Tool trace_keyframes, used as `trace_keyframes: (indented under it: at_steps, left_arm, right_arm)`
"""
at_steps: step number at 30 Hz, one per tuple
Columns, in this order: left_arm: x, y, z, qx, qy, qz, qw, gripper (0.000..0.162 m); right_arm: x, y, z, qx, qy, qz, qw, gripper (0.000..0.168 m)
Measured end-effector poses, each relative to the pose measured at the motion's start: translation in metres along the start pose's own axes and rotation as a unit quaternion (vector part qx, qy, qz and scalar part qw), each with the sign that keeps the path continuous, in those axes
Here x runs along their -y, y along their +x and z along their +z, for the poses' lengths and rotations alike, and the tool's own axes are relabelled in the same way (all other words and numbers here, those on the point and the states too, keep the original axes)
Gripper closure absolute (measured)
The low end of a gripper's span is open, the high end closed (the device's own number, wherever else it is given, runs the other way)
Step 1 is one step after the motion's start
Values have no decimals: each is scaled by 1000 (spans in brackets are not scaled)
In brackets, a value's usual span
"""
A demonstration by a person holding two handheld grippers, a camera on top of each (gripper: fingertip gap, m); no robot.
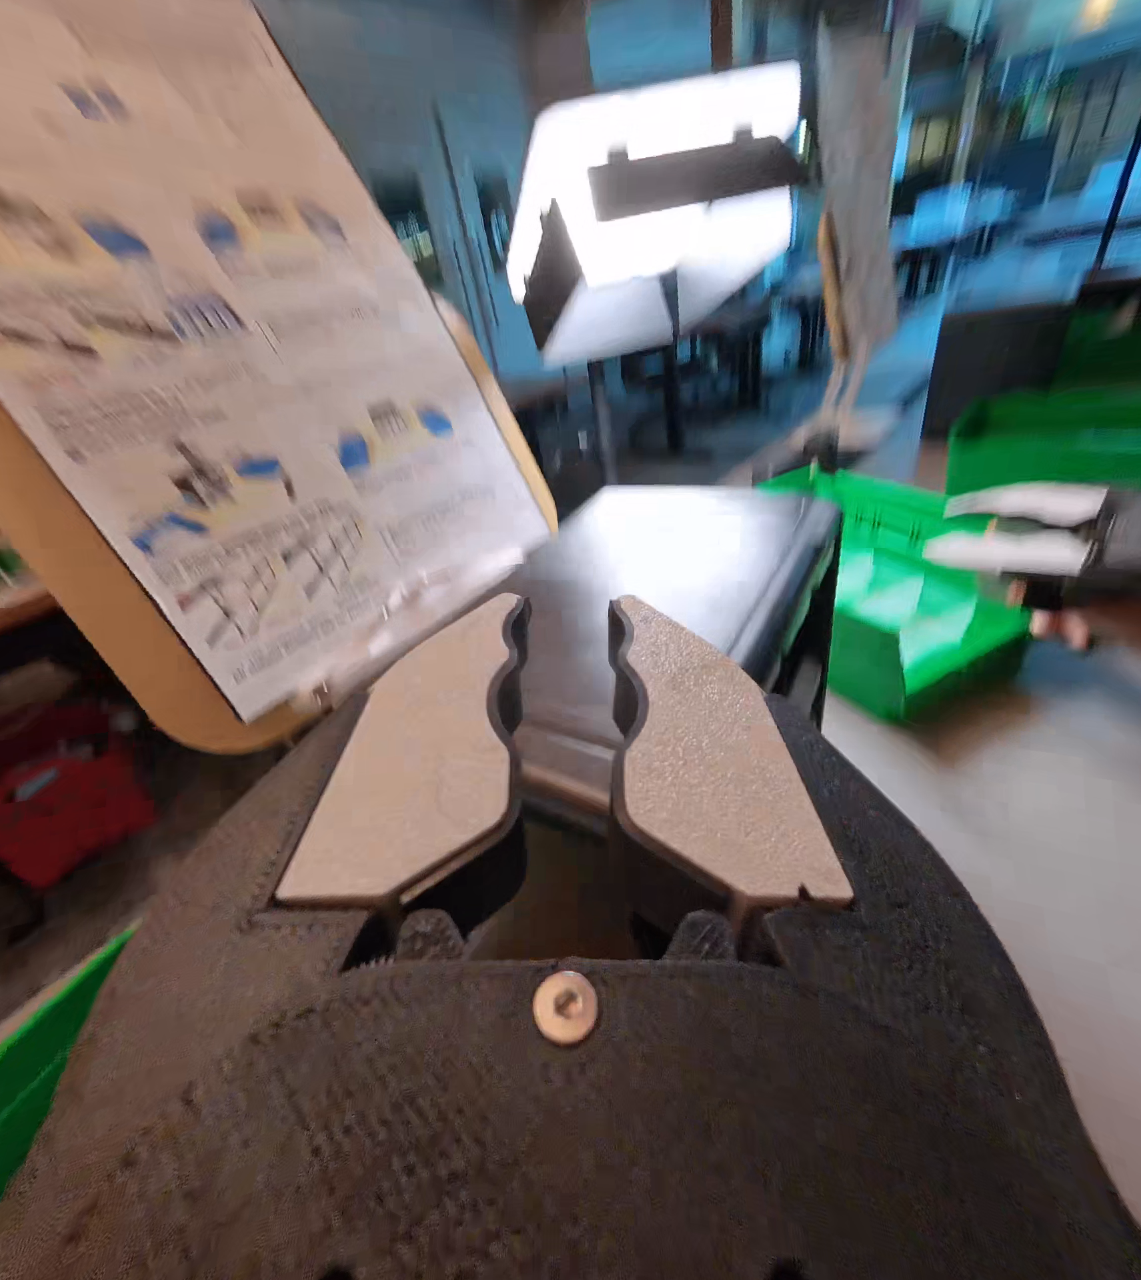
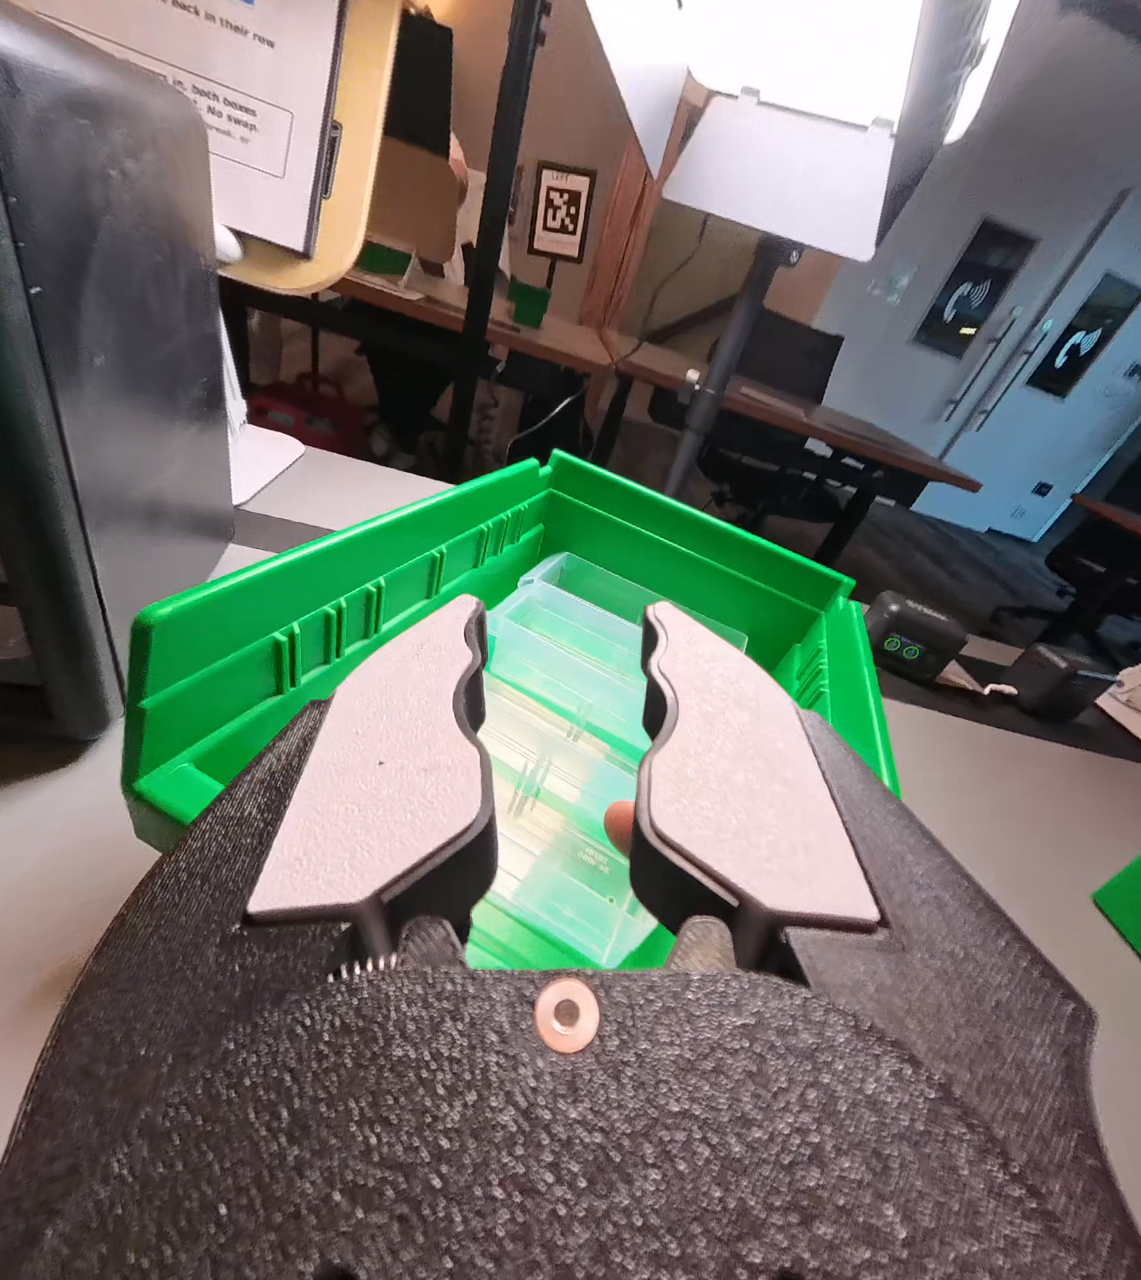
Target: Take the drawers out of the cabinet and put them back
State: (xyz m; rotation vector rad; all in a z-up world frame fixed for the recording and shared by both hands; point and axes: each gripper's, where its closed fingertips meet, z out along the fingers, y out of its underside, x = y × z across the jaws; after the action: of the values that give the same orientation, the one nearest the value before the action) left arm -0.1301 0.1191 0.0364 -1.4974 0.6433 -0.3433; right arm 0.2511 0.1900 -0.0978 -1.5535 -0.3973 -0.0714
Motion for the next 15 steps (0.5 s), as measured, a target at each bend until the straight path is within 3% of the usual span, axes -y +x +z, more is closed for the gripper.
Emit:
trace_keyframes:
  at_steps: [2,4,9,12,13,15]
  left_arm:
    - [31,-7,-17,20,83,-20,996,138]
    - [48,-15,-37,49,117,-17,992,136]
    - [57,-38,-82,140,80,36,986,134]
    - [36,-39,-95,132,14,26,991,132]
    - [21,-39,-97,128,-23,26,991,128]
    - [-20,-39,-104,125,-113,39,985,122]
  right_arm:
    - [0,-10,1,11,1,-32,999,125]
    - [-1,-24,1,43,-14,-70,997,122]
    - [-19,-62,-14,158,-117,-183,963,111]
    - [-59,-80,-28,227,-224,-228,920,105]
    - [-71,-77,-28,217,-244,-267,906,101]
    - [-89,-68,-28,201,-277,-338,877,117]
